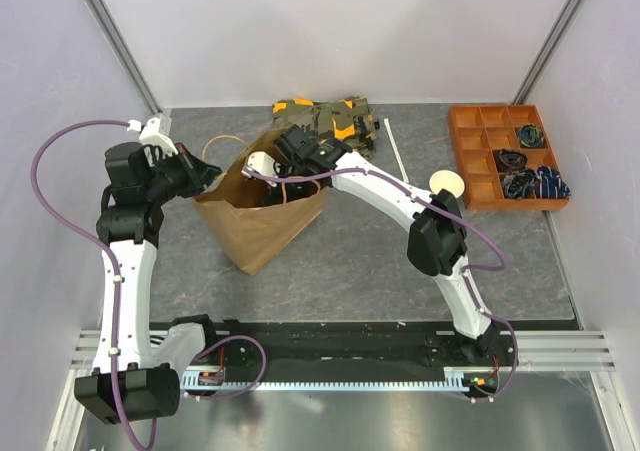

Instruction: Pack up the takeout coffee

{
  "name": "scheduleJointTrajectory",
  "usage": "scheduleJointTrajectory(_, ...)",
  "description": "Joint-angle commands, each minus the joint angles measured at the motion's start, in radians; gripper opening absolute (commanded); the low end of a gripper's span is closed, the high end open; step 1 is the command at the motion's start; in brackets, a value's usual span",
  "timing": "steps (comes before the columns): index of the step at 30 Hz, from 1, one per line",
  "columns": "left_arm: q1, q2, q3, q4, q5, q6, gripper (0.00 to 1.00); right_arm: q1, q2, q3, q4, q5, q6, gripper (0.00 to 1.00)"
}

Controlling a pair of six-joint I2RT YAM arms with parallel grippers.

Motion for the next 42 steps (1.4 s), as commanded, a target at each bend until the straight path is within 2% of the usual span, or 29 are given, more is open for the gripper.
scheduleJointTrajectory(1, 0.007, 0.000, 0.028, -0.017, -0.031, 0.003, 0.02, -0.002, 0.098, 0.030, -0.171, -0.005, -0.012, 0.37)
scheduleJointTrajectory(7, 0.007, 0.006, 0.026, -0.020, -0.014, 0.013, 0.02, -0.001, 0.122, 0.052, -0.188, 0.012, -0.019, 0.38)
scheduleJointTrajectory(11, 0.007, 0.006, 0.021, -0.017, 0.003, 0.016, 0.02, -0.001, 0.116, 0.093, -0.190, 0.018, -0.011, 0.53)
scheduleJointTrajectory(13, 0.007, 0.006, 0.018, -0.017, 0.021, 0.021, 0.02, 0.002, 0.112, 0.102, -0.185, 0.018, -0.009, 0.55)
scheduleJointTrajectory(17, 0.007, 0.001, 0.014, -0.007, 0.070, 0.044, 0.02, 0.002, 0.095, 0.073, -0.182, 0.024, -0.023, 0.50)
scheduleJointTrajectory(24, 0.007, -0.097, -0.046, 0.045, 0.407, 0.168, 0.02, 0.007, 0.027, -0.080, -0.112, 0.081, -0.086, 0.48)
scheduleJointTrajectory(27, 0.006, -0.160, -0.075, 0.045, 0.476, 0.254, 0.02, 0.008, -0.009, -0.166, -0.046, 0.113, -0.108, 0.47)
scheduleJointTrajectory(32, 0.006, -0.227, -0.129, 0.036, 0.576, 0.366, 0.02, 0.013, -0.068, -0.298, 0.060, 0.159, -0.144, 0.46)
scheduleJointTrajectory(38, 0.007, -0.276, -0.152, -0.041, 0.627, 0.521, 0.02, 0.016, -0.106, -0.407, 0.148, 0.182, -0.189, 0.46)
scheduleJointTrajectory(42, 0.007, -0.255, -0.135, -0.041, 0.615, 0.486, 0.02, 0.016, -0.111, -0.421, 0.139, 0.172, -0.215, 0.45)
